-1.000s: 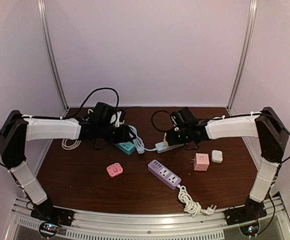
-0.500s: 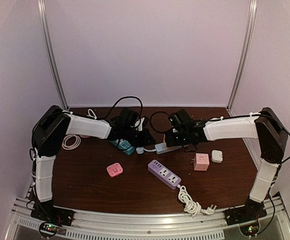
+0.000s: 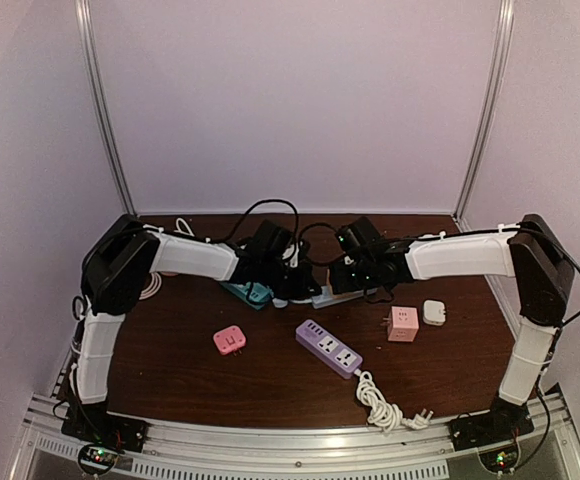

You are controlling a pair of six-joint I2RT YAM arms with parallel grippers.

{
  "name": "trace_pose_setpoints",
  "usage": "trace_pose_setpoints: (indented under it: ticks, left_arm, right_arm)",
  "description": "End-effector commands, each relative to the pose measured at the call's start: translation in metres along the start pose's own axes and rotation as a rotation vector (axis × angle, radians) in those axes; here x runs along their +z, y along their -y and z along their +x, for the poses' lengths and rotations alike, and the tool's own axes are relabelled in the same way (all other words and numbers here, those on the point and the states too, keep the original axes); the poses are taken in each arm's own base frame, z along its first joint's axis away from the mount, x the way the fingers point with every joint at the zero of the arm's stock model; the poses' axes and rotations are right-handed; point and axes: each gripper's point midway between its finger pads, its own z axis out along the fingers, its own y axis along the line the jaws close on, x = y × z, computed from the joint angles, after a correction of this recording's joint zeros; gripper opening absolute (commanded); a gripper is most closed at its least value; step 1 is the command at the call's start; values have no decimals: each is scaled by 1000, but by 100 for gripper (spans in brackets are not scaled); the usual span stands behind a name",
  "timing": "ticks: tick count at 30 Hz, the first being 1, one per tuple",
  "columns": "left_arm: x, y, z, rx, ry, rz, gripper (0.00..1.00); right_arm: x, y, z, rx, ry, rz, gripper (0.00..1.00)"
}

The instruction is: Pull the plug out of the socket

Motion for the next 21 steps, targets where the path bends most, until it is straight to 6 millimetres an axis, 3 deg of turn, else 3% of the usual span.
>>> trace_pose_setpoints:
  ticks: [1, 7, 12, 14, 18, 21]
  left_arm:
    - [9, -6, 1, -18, -11, -22, 3]
    - [14, -20, 8, -39, -33, -83, 0]
    - [15, -38, 16, -62, -53, -160, 0]
    - [16, -43, 19, -67, -62, -184, 0]
    - [21, -46, 27, -67, -80, -203, 0]
    - [25, -50, 33, -61, -87, -234, 0]
  right_arm:
    - [5, -7, 10, -34, -51, -19, 58]
    - [7, -7, 13, -50, -62, -14, 64]
    - [7, -8, 11, -50, -60, -17, 62]
    - [6, -10, 10, -56, -57, -19, 58]
    - [2, -14, 6, -78, -38, -9, 39]
    - [-5, -20, 0, -95, 7, 0, 32]
